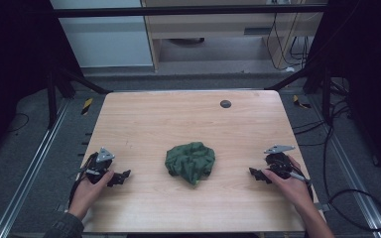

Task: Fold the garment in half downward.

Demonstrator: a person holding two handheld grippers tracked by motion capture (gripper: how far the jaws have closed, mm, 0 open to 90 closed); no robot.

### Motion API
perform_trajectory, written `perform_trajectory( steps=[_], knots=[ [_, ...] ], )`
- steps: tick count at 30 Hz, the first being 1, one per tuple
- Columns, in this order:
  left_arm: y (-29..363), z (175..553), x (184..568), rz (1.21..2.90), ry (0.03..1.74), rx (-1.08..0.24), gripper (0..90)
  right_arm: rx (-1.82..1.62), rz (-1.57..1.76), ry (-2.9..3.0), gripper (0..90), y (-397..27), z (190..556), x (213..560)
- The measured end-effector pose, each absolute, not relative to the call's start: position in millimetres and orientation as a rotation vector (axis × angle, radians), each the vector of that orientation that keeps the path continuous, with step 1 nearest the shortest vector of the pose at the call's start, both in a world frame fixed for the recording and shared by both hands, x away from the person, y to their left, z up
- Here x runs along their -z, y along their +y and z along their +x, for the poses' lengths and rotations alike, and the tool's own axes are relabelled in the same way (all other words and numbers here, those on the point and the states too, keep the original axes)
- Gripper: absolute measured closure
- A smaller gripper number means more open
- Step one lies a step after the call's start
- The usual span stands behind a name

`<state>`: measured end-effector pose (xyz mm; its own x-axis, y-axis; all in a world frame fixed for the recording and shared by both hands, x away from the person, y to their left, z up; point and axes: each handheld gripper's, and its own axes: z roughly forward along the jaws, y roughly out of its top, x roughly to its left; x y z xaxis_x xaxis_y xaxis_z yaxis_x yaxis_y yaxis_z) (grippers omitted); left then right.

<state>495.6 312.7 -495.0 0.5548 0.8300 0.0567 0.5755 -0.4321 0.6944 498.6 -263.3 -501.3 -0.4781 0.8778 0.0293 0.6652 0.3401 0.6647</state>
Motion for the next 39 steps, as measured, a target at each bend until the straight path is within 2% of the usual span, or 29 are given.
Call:
perform_trajectory(
  steps=[25, 39],
  knots=[
    [307.4, 518.4, 506.1, 2.111, 1.157, -0.535, 5.0, -0.915, 1.419, 2.17, 7.4, -258.9, 522.2, 506.0],
    [304.9, 522.0, 508.1, 2.106, 1.167, -0.522, 0.1, -0.897, 1.418, 2.105, 1.5, -250.2, 523.0, 512.2]
  ],
)
